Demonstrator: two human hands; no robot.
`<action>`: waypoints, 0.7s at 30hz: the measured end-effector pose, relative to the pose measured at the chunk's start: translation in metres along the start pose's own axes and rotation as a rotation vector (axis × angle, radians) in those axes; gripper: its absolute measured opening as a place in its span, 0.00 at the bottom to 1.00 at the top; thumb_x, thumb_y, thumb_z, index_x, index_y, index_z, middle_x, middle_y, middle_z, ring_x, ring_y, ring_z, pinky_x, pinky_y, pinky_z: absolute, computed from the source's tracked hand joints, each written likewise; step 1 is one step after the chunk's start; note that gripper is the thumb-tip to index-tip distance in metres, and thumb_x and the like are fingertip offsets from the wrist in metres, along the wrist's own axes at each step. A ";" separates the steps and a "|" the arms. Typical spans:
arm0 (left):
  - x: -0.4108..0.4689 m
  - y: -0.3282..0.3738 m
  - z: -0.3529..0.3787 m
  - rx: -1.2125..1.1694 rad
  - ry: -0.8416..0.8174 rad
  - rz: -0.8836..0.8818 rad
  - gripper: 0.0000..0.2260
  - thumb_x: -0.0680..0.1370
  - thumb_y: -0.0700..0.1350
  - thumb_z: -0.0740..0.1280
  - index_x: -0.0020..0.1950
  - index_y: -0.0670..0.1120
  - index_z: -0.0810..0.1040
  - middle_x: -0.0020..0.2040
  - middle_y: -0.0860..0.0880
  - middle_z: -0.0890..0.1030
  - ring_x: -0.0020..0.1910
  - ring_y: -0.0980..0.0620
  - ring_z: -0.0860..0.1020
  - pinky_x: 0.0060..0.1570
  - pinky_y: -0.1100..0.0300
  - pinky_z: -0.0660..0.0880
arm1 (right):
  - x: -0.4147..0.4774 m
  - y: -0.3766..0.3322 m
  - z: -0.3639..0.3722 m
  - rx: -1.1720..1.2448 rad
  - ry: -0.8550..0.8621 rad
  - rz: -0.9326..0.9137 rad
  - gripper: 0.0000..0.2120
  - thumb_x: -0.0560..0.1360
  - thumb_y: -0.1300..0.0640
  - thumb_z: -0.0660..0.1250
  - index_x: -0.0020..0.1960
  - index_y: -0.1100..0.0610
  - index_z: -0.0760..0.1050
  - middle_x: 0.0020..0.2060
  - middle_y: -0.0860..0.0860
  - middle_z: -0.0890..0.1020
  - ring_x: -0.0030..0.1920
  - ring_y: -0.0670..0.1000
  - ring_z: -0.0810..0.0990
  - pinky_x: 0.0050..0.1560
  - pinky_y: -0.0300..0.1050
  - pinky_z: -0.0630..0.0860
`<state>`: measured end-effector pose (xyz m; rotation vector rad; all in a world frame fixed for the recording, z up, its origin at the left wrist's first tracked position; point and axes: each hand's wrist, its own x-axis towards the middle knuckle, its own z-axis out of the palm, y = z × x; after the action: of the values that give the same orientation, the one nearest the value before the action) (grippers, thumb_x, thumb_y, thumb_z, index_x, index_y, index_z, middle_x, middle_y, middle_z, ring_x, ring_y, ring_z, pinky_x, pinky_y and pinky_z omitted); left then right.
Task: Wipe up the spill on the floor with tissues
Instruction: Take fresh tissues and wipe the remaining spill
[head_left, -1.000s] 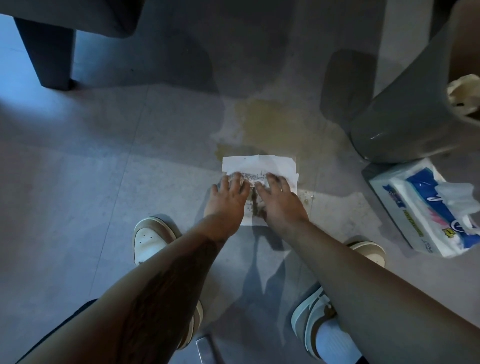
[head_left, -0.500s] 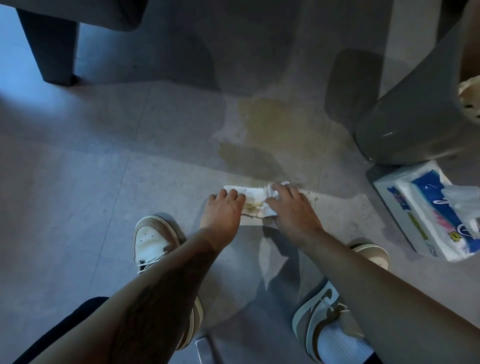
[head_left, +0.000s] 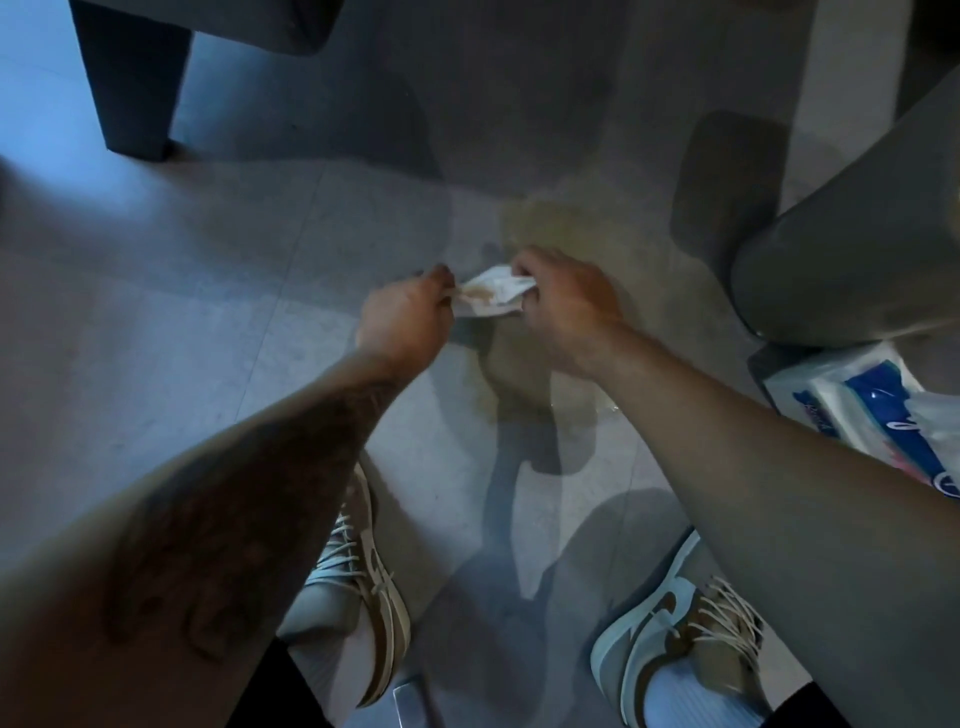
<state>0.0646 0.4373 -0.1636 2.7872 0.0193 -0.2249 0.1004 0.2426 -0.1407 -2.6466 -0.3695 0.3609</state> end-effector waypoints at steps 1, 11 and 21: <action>0.008 -0.004 -0.003 -0.005 0.034 -0.004 0.11 0.76 0.44 0.65 0.58 0.48 0.78 0.51 0.42 0.83 0.48 0.38 0.81 0.45 0.51 0.75 | 0.010 -0.004 0.001 -0.010 0.020 -0.010 0.13 0.70 0.59 0.65 0.54 0.50 0.76 0.55 0.50 0.80 0.54 0.59 0.78 0.49 0.48 0.70; -0.015 -0.005 0.036 0.302 -0.453 -0.014 0.33 0.78 0.45 0.57 0.81 0.42 0.49 0.81 0.41 0.48 0.80 0.40 0.49 0.73 0.41 0.58 | -0.004 0.007 0.054 -0.388 -0.422 -0.069 0.29 0.77 0.58 0.57 0.78 0.54 0.57 0.80 0.52 0.52 0.79 0.56 0.52 0.75 0.53 0.56; -0.070 0.030 0.042 0.465 -0.399 0.048 0.28 0.78 0.44 0.55 0.77 0.36 0.57 0.75 0.37 0.60 0.71 0.36 0.62 0.65 0.44 0.68 | -0.060 0.018 0.047 -0.337 -0.416 -0.106 0.28 0.78 0.59 0.58 0.77 0.54 0.61 0.80 0.52 0.54 0.77 0.57 0.55 0.74 0.52 0.58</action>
<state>-0.0096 0.3963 -0.1817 3.1318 -0.2233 -0.8669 0.0336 0.2269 -0.1787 -2.8469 -0.7565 0.8876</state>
